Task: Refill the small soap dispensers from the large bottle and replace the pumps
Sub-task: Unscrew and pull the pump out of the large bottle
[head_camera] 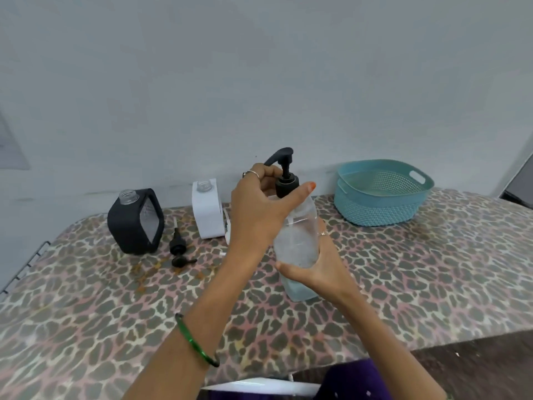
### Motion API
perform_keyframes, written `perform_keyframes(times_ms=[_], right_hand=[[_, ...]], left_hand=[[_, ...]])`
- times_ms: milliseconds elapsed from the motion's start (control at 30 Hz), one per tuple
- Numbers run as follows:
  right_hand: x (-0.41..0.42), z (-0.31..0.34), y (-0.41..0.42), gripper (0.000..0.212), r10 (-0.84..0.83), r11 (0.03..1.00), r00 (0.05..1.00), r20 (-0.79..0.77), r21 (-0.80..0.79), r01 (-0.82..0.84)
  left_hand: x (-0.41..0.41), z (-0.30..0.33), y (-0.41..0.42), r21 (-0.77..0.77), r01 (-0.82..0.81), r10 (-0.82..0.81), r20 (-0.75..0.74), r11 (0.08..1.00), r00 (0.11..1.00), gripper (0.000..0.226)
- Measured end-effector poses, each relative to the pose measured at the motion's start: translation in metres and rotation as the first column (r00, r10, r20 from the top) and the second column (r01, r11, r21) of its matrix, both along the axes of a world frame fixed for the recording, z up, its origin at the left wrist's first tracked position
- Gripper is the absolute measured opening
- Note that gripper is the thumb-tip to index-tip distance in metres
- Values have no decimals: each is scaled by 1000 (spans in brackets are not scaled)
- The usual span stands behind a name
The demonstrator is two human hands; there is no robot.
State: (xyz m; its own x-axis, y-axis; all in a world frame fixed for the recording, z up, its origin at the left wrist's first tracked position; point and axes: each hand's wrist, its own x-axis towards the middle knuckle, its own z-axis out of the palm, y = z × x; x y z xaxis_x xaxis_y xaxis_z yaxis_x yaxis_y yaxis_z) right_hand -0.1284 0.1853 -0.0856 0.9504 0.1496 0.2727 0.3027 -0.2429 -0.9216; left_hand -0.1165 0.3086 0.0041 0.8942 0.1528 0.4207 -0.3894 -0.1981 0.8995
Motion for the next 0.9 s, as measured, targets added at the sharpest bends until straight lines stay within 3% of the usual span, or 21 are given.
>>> perform_keyframes(times_ms=[100, 267, 367, 567, 767, 900], right_hand=[[-3, -1, -2, 78, 12, 999, 1000, 3, 33, -12], [0, -6, -9, 87, 13, 998, 999, -31, 59, -11], [2, -7, -14, 88, 36, 998, 998, -47, 45, -33], [3, -13, -23, 84, 84, 993, 995, -61, 83, -79], [2, -12, -25, 64, 134, 987, 989, -57, 98, -128], [2, -12, -26, 65, 143, 982, 988, -54, 130, -135]], left_hand=[[-4, 1, -6, 37, 18, -17, -22, 999, 1000, 36], [-9, 7, 4, 90, 319, -307, -128, 943, 943, 21], [-12, 10, 5, 173, 361, -342, -131, 916, 931, 28], [-10, 6, -11, 233, 313, -293, -119, 920, 949, 22], [-11, -3, -23, 169, 96, -88, -53, 981, 995, 23], [-14, -4, -32, 192, -5, 5, -1, 981, 1000, 24]])
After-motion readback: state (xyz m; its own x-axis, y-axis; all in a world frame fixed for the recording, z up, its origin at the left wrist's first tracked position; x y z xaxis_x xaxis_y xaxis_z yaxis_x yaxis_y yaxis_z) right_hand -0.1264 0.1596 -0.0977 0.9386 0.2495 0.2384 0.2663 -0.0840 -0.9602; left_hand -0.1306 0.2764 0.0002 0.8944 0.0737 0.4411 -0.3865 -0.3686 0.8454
